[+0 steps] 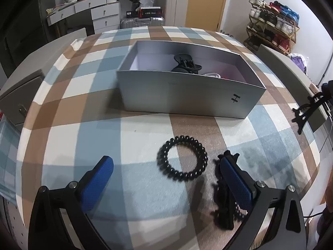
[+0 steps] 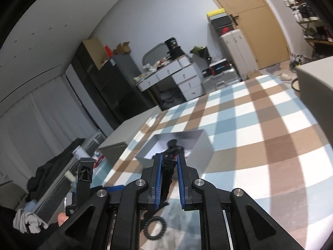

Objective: Organize jewelry
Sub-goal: 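Grasp the small black claw clip with the right gripper while the left gripper grasps the black beaded bracelet, then carry both items over the grey box and open both grippers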

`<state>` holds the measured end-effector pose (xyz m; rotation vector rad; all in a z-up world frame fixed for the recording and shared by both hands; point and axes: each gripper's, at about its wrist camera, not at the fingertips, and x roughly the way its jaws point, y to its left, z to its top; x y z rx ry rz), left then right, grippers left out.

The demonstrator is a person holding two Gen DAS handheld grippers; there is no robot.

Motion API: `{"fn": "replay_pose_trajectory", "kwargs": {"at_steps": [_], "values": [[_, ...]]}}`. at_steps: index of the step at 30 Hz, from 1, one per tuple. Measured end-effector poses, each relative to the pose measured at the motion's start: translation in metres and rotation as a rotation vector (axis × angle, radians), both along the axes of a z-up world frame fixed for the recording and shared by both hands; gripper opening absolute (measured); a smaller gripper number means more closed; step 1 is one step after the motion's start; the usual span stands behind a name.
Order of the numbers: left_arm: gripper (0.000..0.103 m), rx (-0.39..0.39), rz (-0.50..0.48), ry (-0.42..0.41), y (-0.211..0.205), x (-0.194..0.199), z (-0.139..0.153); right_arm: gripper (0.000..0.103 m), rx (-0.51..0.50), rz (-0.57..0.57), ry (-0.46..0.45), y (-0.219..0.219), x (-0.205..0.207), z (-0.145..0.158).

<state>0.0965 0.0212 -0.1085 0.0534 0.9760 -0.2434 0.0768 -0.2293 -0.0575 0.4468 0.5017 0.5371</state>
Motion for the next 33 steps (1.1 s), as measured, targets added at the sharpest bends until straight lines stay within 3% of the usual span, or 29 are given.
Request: {"fn": "replay_pose_trajectory", "kwargs": {"at_steps": [3, 11, 15, 18, 25, 33], "values": [[0.099, -0.010, -0.018, 0.023, -0.003, 0.005, -0.003, 0.013, 0.007, -0.018, 0.010, -0.009, 0.000, -0.002], [0.080, 0.025, -0.058, 0.050, -0.012, 0.006, -0.009, 0.013, 0.012, -0.032, 0.042, -0.015, -0.001, -0.014], [0.075, 0.054, -0.071, 0.043, -0.014, 0.003, -0.009, 0.013, 0.019, -0.032, 0.045, -0.017, -0.002, -0.015], [0.058, 0.070, -0.065, 0.038, -0.013, 0.003, -0.008, 0.013, 0.024, -0.035, 0.049, -0.017, -0.002, -0.015], [0.040, 0.080, -0.104, 0.034, -0.020, 0.001, -0.006, 0.013, 0.010, -0.027, 0.050, -0.012, -0.006, -0.015], [0.034, 0.090, -0.112, 0.009, -0.022, -0.003, -0.002, 0.013, 0.006, -0.030, 0.045, -0.012, -0.010, -0.011]]}}
